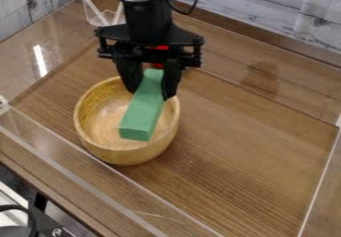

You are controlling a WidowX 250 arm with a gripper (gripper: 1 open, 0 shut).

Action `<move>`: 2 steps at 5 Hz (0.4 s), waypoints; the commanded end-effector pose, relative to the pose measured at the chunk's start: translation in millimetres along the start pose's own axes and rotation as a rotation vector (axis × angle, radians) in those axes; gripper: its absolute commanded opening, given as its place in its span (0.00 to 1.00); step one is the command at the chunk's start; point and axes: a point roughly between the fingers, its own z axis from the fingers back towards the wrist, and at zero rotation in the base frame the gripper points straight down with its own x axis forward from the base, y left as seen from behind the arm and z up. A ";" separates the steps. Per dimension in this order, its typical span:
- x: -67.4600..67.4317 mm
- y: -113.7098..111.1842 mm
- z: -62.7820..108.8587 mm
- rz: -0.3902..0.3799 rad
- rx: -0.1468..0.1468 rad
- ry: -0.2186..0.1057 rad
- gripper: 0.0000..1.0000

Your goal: Put the green object in the brown bowl

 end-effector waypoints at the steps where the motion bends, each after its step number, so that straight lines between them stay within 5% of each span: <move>1: 13.8 3.2 8.7 0.083 0.004 -0.039 1.00; 2: 19.9 1.8 4.5 0.134 0.010 -0.041 1.00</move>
